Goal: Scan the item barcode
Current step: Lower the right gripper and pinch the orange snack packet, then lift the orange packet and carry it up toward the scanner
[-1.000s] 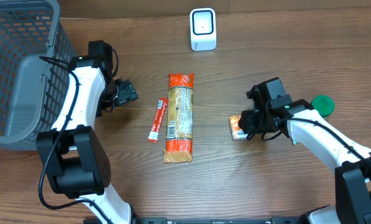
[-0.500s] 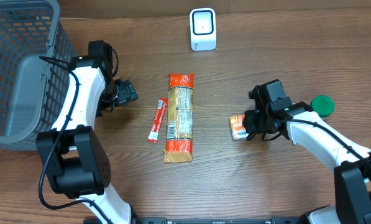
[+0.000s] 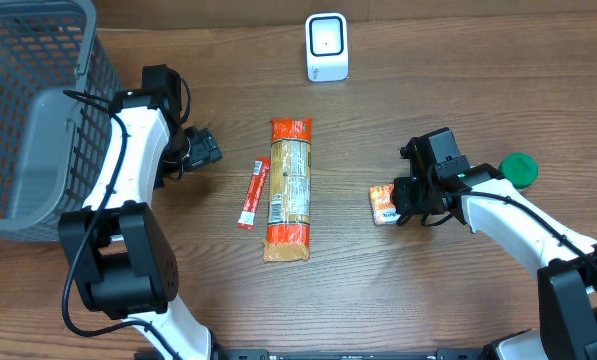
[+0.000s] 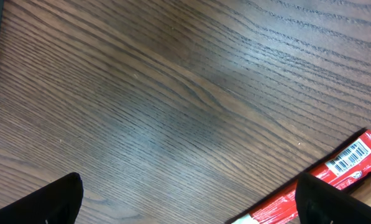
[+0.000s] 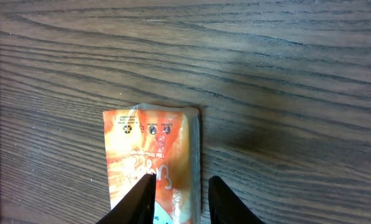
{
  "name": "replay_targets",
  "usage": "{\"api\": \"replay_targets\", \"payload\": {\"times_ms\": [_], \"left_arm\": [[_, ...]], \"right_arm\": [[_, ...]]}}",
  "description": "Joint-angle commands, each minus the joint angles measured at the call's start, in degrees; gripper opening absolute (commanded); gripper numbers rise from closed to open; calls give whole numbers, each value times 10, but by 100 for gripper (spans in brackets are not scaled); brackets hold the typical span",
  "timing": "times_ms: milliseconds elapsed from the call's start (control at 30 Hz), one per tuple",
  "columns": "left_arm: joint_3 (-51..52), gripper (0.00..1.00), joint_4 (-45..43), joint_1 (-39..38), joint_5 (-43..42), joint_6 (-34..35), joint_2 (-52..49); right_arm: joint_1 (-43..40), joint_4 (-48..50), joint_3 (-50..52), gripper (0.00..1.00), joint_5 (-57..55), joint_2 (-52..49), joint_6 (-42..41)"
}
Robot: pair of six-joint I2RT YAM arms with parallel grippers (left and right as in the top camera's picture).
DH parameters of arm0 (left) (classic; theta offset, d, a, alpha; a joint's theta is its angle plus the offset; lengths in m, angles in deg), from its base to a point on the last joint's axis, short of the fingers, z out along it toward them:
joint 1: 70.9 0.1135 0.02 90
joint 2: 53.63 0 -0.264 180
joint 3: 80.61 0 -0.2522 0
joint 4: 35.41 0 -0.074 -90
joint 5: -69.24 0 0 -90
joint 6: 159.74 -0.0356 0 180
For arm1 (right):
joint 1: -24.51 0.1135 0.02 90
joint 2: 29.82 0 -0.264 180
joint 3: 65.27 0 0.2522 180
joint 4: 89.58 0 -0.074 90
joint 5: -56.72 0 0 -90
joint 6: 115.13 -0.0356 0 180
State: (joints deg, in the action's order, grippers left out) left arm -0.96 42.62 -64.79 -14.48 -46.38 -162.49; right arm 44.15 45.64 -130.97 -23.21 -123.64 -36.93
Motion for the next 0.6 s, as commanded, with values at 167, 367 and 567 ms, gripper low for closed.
{"api": "replay_targets", "payload": {"times_ms": [167, 367, 567], "left_arm": [[-1, 100, -1, -1, 3, -15, 10], [-1, 100, -1, -1, 3, -15, 10], [-1, 100, -1, -1, 3, -15, 10]], "right_arm": [[3, 3, 6, 29, -1, 4, -2], [3, 19, 21, 29, -1, 4, -2], [3, 49, 47, 29, 0, 4, -2]]}}
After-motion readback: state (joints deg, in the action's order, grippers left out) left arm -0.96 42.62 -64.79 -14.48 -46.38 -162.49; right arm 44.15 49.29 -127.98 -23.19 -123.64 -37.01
